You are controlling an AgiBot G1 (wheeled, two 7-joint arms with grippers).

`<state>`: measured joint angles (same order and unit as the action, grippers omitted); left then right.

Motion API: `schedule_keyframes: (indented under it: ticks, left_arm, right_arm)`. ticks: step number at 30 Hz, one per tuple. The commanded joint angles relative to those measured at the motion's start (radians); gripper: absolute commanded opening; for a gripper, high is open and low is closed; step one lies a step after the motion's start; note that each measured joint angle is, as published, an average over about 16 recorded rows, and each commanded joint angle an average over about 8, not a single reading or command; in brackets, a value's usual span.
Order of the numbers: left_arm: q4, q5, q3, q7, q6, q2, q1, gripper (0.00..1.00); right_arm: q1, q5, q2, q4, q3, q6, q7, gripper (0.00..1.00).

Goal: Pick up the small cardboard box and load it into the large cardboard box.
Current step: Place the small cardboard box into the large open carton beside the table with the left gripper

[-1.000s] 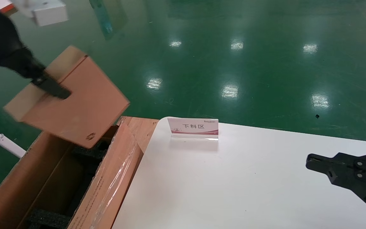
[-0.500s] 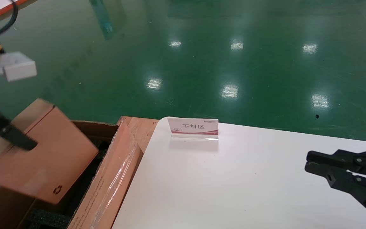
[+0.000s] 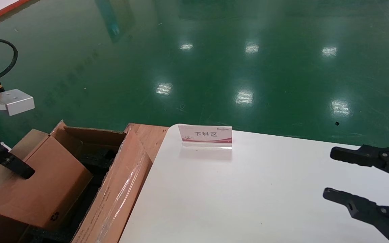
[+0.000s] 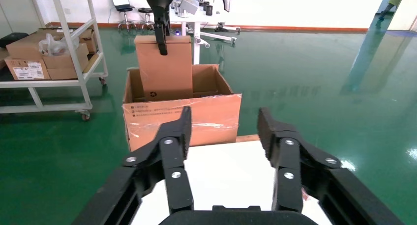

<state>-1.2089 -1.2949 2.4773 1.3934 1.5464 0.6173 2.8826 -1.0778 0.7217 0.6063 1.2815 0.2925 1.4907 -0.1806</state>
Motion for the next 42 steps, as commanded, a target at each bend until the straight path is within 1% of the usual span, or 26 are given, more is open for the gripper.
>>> schedule_keyframes:
  ticks: [1, 12, 28, 42]
  left_arm:
    - [0.001, -0.018, -0.003, 0.0, -0.006, -0.017, -0.007, 0.0]
    - [-0.009, -0.069, -0.018, 0.024, -0.063, -0.054, -0.062, 0.0]
    - [-0.075, -0.147, 0.008, 0.123, -0.09, -0.105, -0.082, 0.0]
    - [-0.097, -0.227, 0.019, 0.164, -0.126, -0.106, -0.103, 0.0]
  right_arm:
    - [0.0, 0.0, 0.0, 0.0, 0.0, 0.0, 0.0, 1.0]
    - [0.0, -0.001, 0.0, 0.0, 0.001, 0.0, 0.0, 1.0]
    - [0.0, -0.001, -0.001, 0.0, 0.002, -0.001, 0.001, 1.0]
    - [-0.001, -0.002, -0.001, 0.0, 0.002, -0.001, 0.001, 1.0]
